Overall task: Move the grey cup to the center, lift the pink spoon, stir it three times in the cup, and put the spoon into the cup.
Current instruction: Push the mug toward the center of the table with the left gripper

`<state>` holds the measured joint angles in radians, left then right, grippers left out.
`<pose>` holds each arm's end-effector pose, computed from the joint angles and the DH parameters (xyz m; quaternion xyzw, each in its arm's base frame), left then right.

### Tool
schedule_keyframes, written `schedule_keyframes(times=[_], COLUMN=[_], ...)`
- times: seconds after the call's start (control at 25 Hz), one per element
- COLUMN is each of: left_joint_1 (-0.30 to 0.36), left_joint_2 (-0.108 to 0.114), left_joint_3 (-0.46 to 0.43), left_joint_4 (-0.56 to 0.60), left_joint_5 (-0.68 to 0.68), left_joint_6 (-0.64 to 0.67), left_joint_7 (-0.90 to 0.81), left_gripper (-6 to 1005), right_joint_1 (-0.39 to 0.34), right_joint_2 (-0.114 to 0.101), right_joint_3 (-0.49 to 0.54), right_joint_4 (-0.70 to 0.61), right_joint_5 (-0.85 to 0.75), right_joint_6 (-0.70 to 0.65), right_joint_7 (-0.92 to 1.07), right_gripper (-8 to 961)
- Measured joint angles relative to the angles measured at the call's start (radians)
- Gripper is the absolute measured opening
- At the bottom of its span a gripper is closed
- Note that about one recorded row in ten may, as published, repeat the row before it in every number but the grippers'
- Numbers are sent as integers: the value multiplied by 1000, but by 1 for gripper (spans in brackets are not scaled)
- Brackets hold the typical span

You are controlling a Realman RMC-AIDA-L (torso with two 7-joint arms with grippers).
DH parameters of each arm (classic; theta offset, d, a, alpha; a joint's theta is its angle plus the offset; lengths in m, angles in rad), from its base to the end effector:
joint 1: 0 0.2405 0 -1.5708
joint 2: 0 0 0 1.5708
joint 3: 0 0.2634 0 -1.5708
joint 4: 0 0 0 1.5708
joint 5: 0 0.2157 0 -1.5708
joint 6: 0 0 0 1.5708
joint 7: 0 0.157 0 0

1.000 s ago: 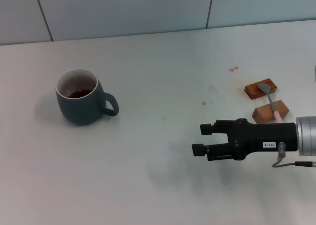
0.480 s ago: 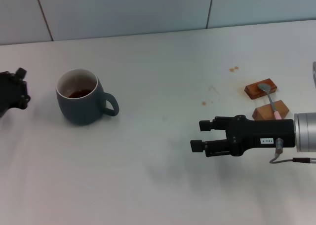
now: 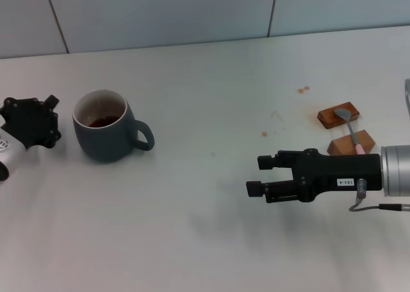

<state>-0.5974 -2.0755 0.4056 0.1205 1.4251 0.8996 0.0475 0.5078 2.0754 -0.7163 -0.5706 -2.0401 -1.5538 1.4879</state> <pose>-0.3402 0.3931 -0.0337 -0.8387 -0.0295 -0.0538 0.5411 0.2812 0.3210 -0.0363 -0.9219 0.3024 0.2295 0.0772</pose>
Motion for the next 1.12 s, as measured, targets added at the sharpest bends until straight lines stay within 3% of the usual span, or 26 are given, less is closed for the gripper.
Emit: schedule_keyframes(times=[0.36, 1.0, 1.12], left_joint_1=[-13, -27, -59], left_joint_2=[-3, -5, -5], left_joint_3=[74, 87, 112], left_joint_4=[-48, -160, -186], left_joint_5=[1, 2, 29], left_joint_6=[11, 112, 108], left_joint_7=[-4, 3, 4], left_gripper=[-1, -1, -2], right_joint_1=[0, -1, 0], right_joint_2=[1, 3, 3], right_joint_3=[-1, -2, -2], right_joint_4=[0, 26, 28], right_joint_5=[0, 8, 9], right_joint_6=[-4, -14, -14], right_joint_7=[0, 3, 3], right_gripper=[831, 831, 831])
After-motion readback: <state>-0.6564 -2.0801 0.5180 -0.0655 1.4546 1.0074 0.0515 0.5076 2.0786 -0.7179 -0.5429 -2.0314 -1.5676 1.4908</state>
